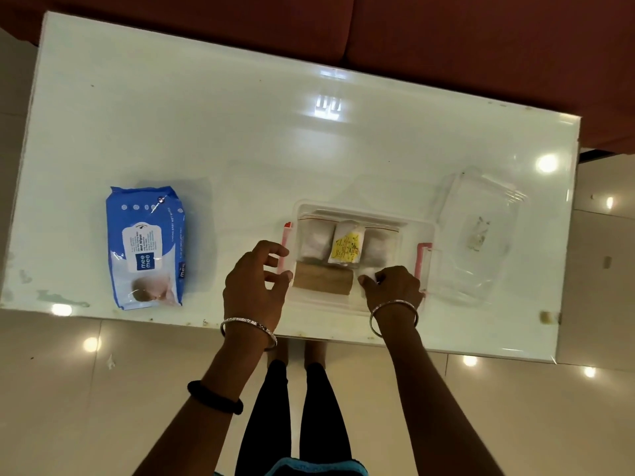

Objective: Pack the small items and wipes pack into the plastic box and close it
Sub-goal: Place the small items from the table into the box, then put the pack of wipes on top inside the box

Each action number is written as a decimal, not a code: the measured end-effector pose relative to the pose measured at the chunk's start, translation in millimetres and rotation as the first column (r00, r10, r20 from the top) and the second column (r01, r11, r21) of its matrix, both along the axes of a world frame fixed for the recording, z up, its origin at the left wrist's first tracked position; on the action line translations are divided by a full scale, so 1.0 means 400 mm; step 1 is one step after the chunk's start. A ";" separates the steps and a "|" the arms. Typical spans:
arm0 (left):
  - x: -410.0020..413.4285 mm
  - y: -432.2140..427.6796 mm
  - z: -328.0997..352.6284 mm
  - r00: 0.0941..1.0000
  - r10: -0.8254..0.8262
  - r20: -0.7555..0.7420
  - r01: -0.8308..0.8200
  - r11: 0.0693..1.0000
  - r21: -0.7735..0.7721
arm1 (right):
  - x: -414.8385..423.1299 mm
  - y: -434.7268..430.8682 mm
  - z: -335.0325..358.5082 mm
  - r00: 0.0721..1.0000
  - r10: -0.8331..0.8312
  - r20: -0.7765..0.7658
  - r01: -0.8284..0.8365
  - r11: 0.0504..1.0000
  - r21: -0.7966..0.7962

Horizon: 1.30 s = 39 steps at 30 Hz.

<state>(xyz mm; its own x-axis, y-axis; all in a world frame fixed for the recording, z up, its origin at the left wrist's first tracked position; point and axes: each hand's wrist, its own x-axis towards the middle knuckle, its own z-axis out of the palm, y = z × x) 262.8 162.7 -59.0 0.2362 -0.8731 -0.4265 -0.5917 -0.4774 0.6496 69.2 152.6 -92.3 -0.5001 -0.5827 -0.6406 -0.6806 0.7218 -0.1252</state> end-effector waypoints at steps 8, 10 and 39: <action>0.014 0.002 -0.012 0.990 0.063 -0.127 -0.061 0.998 0.024 | 0.005 -0.029 -0.028 1.000 0.021 0.021 -0.023 0.994 0.102; 0.021 0.004 -0.012 0.982 0.078 -0.172 -0.074 0.997 0.026 | 0.003 -0.033 -0.014 0.999 0.043 -0.010 -0.042 0.993 0.106; 0.412 0.173 -0.150 -0.190 0.912 -0.363 -0.798 0.072 0.598 | 0.720 -0.243 -0.050 0.555 0.777 0.298 -0.629 0.626 -0.461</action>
<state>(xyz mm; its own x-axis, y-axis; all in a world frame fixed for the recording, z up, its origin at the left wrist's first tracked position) 427.8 231.8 -118.8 0.4084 -0.0197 -0.9126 0.8646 -0.3123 0.3936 357.4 55.4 -112.4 0.4379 -0.7968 -0.4163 -0.7637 -0.0854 -0.6399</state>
